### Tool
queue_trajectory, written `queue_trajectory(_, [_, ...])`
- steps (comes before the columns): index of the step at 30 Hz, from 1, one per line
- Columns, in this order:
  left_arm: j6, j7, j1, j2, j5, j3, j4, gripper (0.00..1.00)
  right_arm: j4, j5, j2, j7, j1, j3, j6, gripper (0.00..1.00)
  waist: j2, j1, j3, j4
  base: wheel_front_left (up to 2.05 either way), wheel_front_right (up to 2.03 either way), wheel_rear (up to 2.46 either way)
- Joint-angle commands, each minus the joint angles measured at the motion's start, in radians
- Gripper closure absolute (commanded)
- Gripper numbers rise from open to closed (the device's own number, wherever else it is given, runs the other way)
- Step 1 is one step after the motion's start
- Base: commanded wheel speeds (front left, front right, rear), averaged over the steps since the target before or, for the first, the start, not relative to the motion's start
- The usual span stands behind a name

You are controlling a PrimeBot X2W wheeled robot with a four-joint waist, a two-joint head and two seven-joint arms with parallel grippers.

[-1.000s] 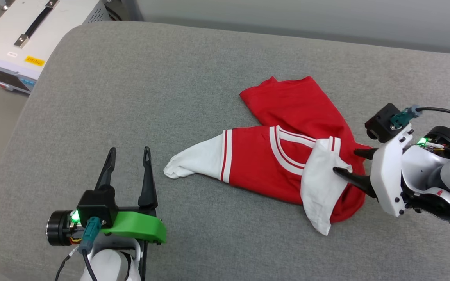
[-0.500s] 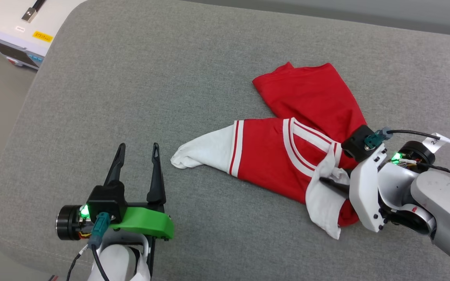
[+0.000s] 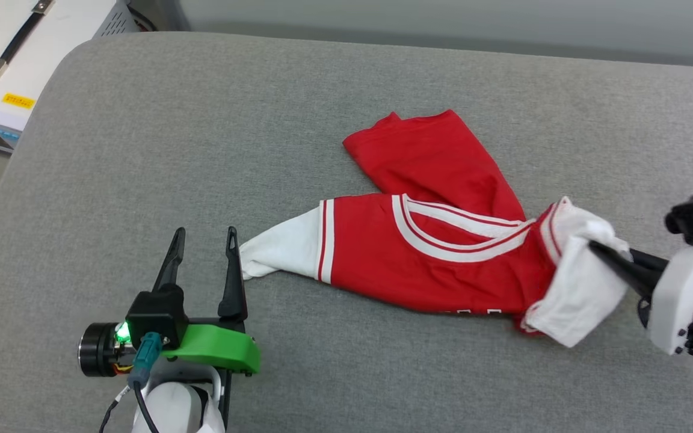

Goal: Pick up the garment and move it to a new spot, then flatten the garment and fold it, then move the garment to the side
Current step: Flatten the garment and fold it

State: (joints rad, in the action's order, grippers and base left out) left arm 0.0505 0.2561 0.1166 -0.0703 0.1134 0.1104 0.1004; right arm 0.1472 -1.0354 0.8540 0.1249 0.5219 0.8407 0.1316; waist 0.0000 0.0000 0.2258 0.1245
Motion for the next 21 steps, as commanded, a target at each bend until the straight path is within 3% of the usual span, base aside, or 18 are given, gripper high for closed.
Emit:
queue_trajectory(1, [-0.006, 0.006, -0.018, 0.005, -0.007, -0.007, 0.001, 0.0, 0.022, -0.02, 0.009, -0.021, -0.039, -0.032, -0.001, 1.0, 0.0, 0.0, -0.002, -0.021, 0.0, 0.0, 0.0])
queue_trajectory(5, [-0.013, 0.006, -0.018, 0.009, -0.013, -0.015, 0.005, 0.0, 0.097, -0.026, 0.039, -0.032, -0.115, -0.09, -0.001, 1.0, 0.0, 0.0, 0.005, -0.032, 0.0, 0.0, 0.0])
queue_trajectory(11, [-0.023, 0.006, -0.013, 0.013, -0.021, -0.022, 0.015, 0.0, 0.225, -0.064, 0.033, -0.015, -0.205, -0.155, -0.001, 1.0, 0.0, 0.0, 0.021, -0.033, 0.0, 0.0, 0.0])
queue_trajectory(16, [-0.031, 0.006, -0.004, 0.015, -0.027, -0.025, 0.026, 0.0, 0.356, -0.06, -0.015, 0.013, -0.235, -0.171, -0.001, 1.0, 0.0, 0.0, 0.027, -0.023, 0.0, 0.0, 0.0])
queue_trajectory(20, [-0.036, 0.006, -0.007, 0.017, -0.031, -0.027, 0.036, 0.0, 0.406, -0.033, -0.053, -0.031, -0.226, -0.183, -0.001, 1.0, 0.0, 0.0, 0.012, -0.019, 0.0, 0.0, 0.0])
queue_trajectory(21, [-0.037, 0.006, -0.01, 0.017, -0.032, -0.029, 0.038, 0.0, 0.413, -0.025, -0.063, -0.055, -0.22, -0.193, -0.001, 0.5, 0.0, 0.0, 0.006, -0.02, 0.0, 0.0, 0.0])
